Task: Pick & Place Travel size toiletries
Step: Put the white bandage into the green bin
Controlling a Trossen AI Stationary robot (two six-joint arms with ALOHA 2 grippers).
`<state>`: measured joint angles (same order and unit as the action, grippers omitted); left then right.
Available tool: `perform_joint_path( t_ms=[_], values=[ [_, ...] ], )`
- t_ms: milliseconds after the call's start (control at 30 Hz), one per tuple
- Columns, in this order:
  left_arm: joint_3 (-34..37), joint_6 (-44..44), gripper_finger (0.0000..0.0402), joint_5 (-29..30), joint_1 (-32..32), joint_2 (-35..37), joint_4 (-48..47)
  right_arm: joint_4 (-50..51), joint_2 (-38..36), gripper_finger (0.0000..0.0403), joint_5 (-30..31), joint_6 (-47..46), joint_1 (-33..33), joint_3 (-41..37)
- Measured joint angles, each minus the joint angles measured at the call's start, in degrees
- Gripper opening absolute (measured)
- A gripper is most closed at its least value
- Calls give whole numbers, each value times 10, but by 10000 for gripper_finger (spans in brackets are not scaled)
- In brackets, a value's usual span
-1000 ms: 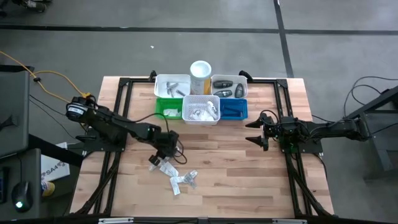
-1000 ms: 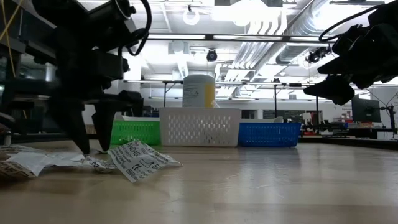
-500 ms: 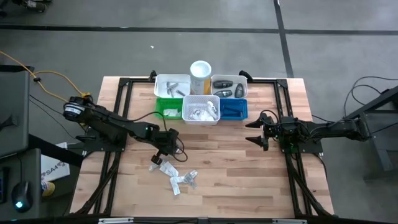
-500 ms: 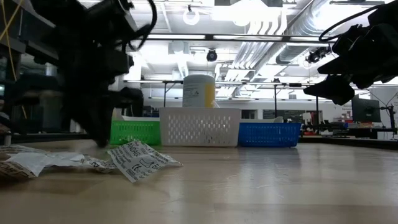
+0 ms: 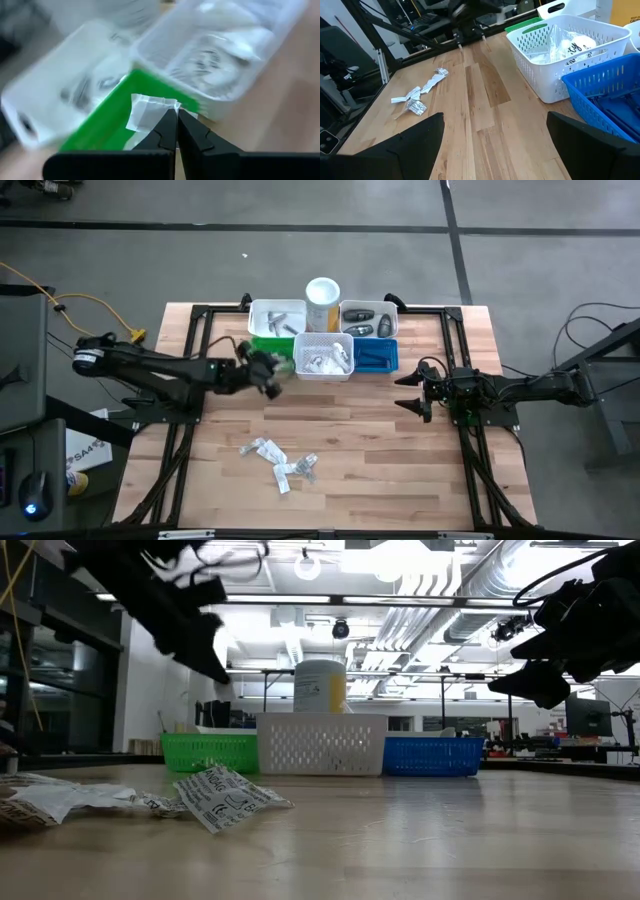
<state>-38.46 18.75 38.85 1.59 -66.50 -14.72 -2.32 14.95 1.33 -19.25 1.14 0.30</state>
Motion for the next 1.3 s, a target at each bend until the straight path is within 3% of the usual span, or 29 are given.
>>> perform_joint_path(
  t_ms=[133,333,733,1000,1233,1300],
  values=[
    [24,92,1,8,-55,-10,23,0,0,346,0,0,0,0],
    [51,115,11,14,-112,-49,70,0,0,346,0,0,0,0],
    [52,100,175,8,-108,-66,87,0,0,346,0,0,0,0],
    [52,57,202,-7,9,-44,60,0,0,346,0,0,0,0],
    [52,51,203,-188,157,-41,-6,0,0,346,0,0,0,0],
    [52,81,203,-213,193,-44,-14,0,0,346,0,0,0,0]
  ],
)
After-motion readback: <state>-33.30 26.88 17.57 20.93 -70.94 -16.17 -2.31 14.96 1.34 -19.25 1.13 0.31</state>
